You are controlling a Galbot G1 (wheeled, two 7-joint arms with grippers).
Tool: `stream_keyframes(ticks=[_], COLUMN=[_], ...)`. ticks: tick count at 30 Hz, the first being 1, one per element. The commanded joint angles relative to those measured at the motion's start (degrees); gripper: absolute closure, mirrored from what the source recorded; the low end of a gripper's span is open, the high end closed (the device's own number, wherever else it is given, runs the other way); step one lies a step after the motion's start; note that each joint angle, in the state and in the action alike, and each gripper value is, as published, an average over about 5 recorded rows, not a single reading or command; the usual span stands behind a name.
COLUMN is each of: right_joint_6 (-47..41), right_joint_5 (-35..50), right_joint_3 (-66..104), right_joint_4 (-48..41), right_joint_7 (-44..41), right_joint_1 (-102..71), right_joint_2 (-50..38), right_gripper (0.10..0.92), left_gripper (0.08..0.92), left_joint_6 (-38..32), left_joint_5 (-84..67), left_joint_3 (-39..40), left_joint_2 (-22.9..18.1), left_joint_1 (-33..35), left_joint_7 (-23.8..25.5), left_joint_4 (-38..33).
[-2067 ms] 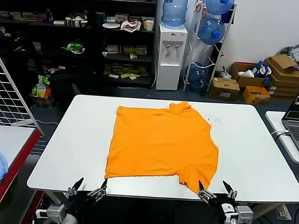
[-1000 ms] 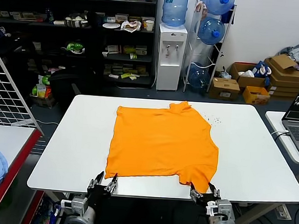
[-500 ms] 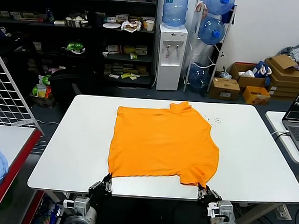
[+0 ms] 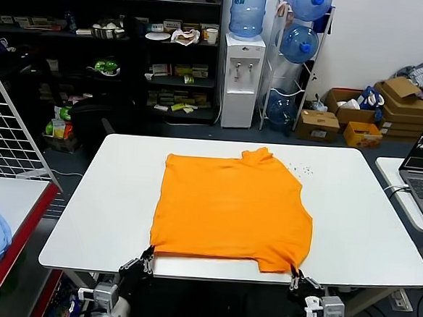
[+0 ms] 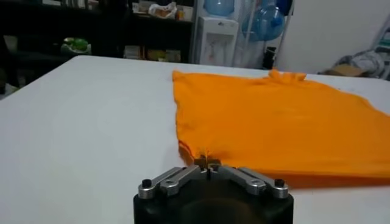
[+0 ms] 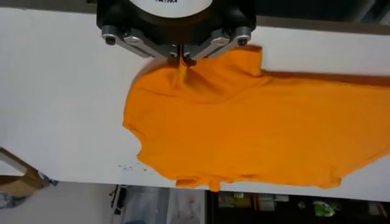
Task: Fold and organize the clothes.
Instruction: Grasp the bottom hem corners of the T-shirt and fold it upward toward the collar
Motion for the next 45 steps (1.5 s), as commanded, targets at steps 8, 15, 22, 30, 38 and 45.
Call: stream_keyframes(ticks=[8, 15, 22, 30, 38, 45], right_joint_6=[3.0, -0.2, -5.1, -10.8, -10.7, -6.4], right_joint_5=[3.4, 7.1, 10.6, 17.2, 18.0, 15.1], right_joint_3=[1.5, -2.5, -6.4, -10.2, -13.3, -12.3], right_joint_4=[3.4, -5.3, -11.3, -16.0, -20.3, -19.4], right_joint_7=[1.5, 3.2, 5.2, 6.8, 6.2, 1.6], right_joint_1=[1.4, 17.6, 29.8, 39.0, 44.6, 41.9], right_joint_2=[-2.7, -5.1, -6.1, -9.1, -8.4, -8.8], right_gripper=[0.902, 0.902, 0.902, 0.902, 0.895, 0.742], left_gripper=[0.908, 0.908, 0.908, 0.908, 0.908, 0.810], left_joint_6=[-1.4, -1.9, -1.2, 0.4, 2.6, 3.6], left_joint_5=[-1.8, -3.6, -7.6, -11.2, -11.6, -11.8], left_joint_3=[-0.9, 2.6, 5.5, 8.9, 10.4, 8.8], left_joint_2=[1.5, 1.5, 1.7, 1.5, 0.2, 2.3], left_joint_1=[2.6, -12.7, -23.8, -32.9, -36.2, -32.8], left_joint_7=[-0.2, 0.3, 0.0, -0.6, -1.4, -1.0], left_joint_4=[-7.5, 2.6, 10.3, 17.7, 20.5, 16.3])
